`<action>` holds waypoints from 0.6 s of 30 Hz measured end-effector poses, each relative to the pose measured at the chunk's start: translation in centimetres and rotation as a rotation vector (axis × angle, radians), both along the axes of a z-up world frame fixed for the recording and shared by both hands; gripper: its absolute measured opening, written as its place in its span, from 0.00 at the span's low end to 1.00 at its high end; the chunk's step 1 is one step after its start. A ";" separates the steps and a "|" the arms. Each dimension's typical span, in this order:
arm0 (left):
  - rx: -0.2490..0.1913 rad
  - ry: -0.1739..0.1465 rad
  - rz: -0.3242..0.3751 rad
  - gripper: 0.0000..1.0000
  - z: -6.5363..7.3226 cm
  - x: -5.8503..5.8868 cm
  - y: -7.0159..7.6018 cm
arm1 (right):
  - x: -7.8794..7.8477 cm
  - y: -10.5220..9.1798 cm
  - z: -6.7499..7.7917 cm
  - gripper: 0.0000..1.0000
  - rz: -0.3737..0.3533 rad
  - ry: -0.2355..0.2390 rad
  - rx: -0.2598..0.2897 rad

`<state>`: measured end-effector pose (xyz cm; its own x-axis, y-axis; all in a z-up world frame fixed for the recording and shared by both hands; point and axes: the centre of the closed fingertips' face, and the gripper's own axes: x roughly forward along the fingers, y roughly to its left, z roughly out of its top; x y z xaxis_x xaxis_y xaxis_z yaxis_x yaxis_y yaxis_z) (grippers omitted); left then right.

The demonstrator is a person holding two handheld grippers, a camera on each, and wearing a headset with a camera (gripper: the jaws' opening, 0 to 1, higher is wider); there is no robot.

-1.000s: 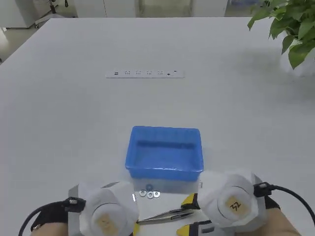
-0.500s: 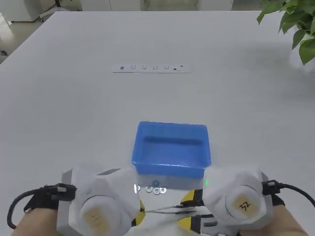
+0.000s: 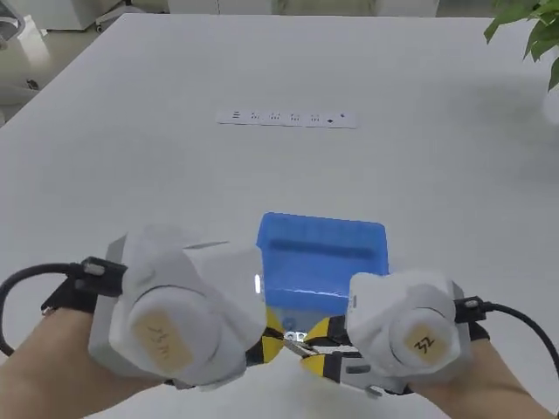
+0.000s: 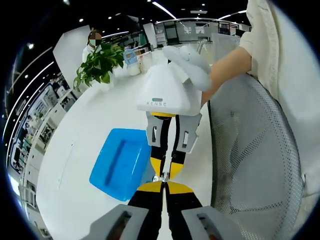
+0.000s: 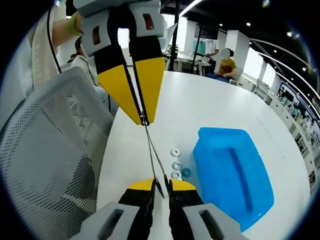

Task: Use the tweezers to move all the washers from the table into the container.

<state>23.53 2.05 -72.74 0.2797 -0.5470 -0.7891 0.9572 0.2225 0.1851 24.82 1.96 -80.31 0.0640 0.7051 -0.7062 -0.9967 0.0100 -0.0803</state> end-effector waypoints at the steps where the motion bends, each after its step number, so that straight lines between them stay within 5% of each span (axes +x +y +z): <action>1: 0.005 -0.001 -0.002 0.00 0.1 0.1 0.0 | 0.1 0.1 0.0 0.06 -0.002 -0.005 0.006; 9: 0.006 -0.012 -0.024 0.00 0.8 0.4 -0.7 | 0.8 0.9 0.5 0.07 -0.044 -0.015 0.063; 15: 0.013 -0.015 -0.018 0.00 0.9 1.7 -0.4 | 1.8 1.1 0.6 0.08 -0.100 0.044 0.105; 18: -0.005 0.012 -0.007 0.00 0.5 2.3 -0.3 | 2.0 1.2 0.2 0.08 -0.143 0.105 0.129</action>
